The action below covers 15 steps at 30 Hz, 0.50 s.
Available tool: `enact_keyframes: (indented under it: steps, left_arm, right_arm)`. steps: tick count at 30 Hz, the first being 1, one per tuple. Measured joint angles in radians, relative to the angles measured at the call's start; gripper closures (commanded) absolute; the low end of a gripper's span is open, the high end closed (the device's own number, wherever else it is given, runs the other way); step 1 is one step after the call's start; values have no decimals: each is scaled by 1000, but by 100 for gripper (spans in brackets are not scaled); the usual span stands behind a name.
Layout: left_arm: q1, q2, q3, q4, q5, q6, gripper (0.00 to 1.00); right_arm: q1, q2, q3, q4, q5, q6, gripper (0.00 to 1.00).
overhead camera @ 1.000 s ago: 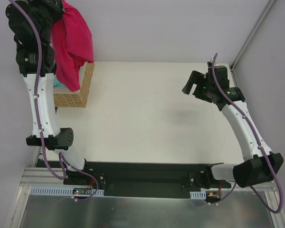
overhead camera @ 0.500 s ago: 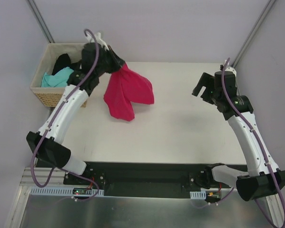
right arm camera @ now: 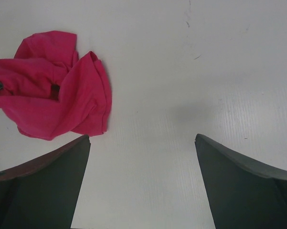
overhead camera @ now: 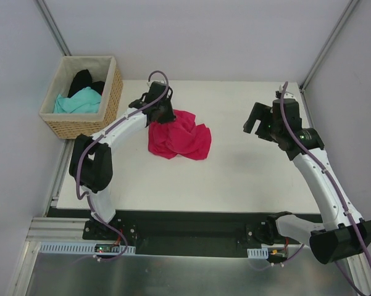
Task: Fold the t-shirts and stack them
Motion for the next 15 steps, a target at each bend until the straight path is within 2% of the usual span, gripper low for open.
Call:
enact_keyframes:
  steps: [6, 15]
  left_arm:
    - [-24, 67, 0, -2, -15, 31, 100]
    - [-27, 79, 8, -12, -15, 46, 100]
  right_arm:
    - [29, 10, -35, 47, -79, -26, 4]
    - [34, 52, -33, 59, -91, -55, 4]
